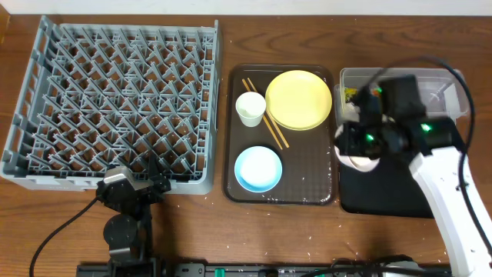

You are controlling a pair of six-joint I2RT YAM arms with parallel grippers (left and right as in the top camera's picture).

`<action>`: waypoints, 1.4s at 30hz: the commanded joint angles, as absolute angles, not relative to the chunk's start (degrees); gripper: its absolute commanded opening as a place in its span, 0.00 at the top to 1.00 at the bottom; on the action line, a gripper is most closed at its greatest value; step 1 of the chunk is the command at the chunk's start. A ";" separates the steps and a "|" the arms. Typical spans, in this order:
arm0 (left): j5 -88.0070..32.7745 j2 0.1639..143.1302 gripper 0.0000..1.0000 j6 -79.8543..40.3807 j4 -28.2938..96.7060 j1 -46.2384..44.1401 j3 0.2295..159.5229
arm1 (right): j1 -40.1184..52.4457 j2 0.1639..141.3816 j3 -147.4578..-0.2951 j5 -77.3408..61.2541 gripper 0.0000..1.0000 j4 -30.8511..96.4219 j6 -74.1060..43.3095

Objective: Sort waste into correct bins and load items into the dishwasher
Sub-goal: 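Carry pink bowl to the black tray and tip out the rice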

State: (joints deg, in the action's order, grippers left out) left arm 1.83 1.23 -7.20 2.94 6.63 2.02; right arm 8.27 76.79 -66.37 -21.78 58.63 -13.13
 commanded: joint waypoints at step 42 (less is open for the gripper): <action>2.15 1.10 0.07 -6.44 3.97 6.46 0.23 | -44.49 83.99 -34.83 -89.45 0.99 46.44 17.54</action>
State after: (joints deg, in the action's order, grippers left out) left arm 1.83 1.23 -7.20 2.92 6.63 2.00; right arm -42.24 83.94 -34.74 -85.76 46.61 19.20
